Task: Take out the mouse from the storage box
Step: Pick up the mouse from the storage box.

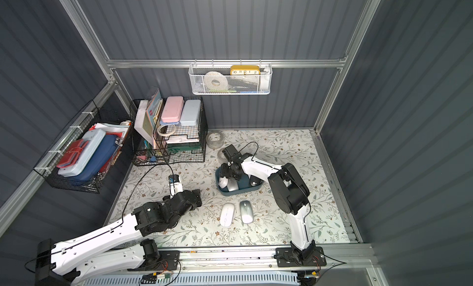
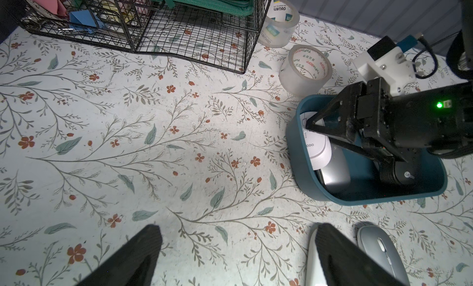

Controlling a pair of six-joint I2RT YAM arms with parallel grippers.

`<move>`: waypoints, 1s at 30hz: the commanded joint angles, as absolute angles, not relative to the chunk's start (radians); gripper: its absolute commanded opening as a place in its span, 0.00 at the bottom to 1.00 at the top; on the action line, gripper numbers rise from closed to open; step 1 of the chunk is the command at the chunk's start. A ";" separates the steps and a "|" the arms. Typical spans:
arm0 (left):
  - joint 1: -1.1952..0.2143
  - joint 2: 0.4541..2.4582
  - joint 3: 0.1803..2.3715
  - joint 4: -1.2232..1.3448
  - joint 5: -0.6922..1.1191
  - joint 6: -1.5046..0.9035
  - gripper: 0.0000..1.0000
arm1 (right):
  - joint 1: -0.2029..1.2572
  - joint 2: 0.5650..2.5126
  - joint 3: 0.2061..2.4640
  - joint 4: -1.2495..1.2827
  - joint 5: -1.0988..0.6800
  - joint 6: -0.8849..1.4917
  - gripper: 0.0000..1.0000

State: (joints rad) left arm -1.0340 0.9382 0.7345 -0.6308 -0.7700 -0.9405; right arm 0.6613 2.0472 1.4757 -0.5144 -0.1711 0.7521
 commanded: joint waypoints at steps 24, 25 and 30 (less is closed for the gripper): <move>-1.029 0.945 0.716 -0.668 -0.802 -0.968 0.99 | 0.694 2.014 1.404 -0.525 -0.170 0.700 0.52; -1.028 0.951 0.717 -0.666 -0.801 -0.968 1.00 | 0.695 1.999 1.388 -0.507 -0.180 0.698 0.52; -1.028 0.978 0.725 -0.660 -0.793 -0.962 1.00 | 0.694 1.955 1.337 -0.477 -0.232 0.664 0.54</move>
